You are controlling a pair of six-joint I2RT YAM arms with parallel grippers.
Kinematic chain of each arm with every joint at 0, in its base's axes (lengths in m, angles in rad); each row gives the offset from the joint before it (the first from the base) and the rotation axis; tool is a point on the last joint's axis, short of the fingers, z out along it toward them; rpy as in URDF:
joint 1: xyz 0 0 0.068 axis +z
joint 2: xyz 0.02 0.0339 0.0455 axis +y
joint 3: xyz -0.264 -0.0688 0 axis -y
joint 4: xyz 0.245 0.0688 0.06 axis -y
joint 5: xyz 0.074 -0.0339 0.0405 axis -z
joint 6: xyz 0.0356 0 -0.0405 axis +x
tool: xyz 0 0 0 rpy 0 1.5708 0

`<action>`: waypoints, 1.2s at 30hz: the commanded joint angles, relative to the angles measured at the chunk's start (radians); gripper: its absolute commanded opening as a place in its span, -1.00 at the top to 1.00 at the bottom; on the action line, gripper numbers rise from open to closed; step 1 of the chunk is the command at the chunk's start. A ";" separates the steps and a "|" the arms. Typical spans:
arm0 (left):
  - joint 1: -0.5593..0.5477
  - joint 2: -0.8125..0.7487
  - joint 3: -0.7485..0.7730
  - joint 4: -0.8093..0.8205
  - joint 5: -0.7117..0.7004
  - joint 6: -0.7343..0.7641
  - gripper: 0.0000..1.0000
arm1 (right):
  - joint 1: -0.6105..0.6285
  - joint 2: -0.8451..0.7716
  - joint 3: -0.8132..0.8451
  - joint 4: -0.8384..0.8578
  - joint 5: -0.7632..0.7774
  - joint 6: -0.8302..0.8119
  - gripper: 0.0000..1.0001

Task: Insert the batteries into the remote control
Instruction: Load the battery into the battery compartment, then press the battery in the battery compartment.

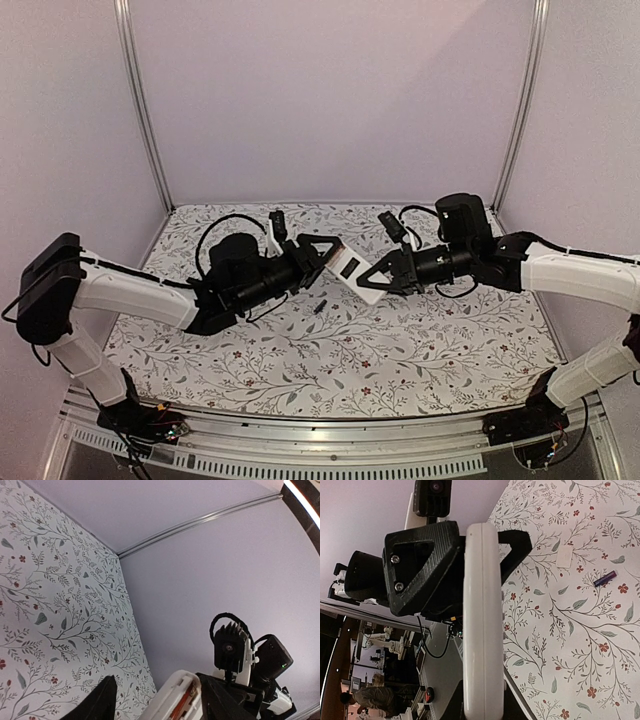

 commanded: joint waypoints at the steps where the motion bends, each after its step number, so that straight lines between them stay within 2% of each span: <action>1: 0.030 -0.070 0.019 -0.041 0.053 0.114 -0.25 | 0.008 -0.032 -0.027 0.024 -0.032 -0.024 1.00; 4: 0.040 -0.110 0.023 -0.090 0.084 0.200 -0.39 | 0.006 -0.041 -0.031 0.016 -0.045 -0.032 1.00; 7: 0.055 -0.157 0.037 -0.175 0.173 0.328 -0.48 | 0.006 -0.052 -0.030 -0.014 -0.065 -0.056 1.00; 13: 0.080 -0.250 0.132 -0.552 0.331 0.698 -0.46 | 0.004 -0.071 0.008 -0.178 -0.089 -0.191 1.00; 17: 0.079 -0.266 0.213 -0.782 0.375 0.851 -0.36 | 0.005 -0.070 0.035 -0.269 -0.120 -0.265 1.00; 19: 0.079 -0.253 0.252 -0.886 0.405 0.893 -0.28 | 0.006 -0.067 0.055 -0.316 -0.129 -0.313 1.00; 22: 0.076 -0.236 0.284 -0.954 0.447 0.930 -0.25 | 0.005 -0.065 0.078 -0.361 -0.141 -0.357 1.00; 28: 0.065 -0.212 0.290 -0.994 0.485 0.948 -0.24 | 0.006 -0.056 0.098 -0.392 -0.175 -0.386 1.00; 36: 0.052 -0.164 0.313 -1.002 0.508 0.939 -0.10 | 0.005 -0.039 0.118 -0.399 -0.196 -0.397 1.00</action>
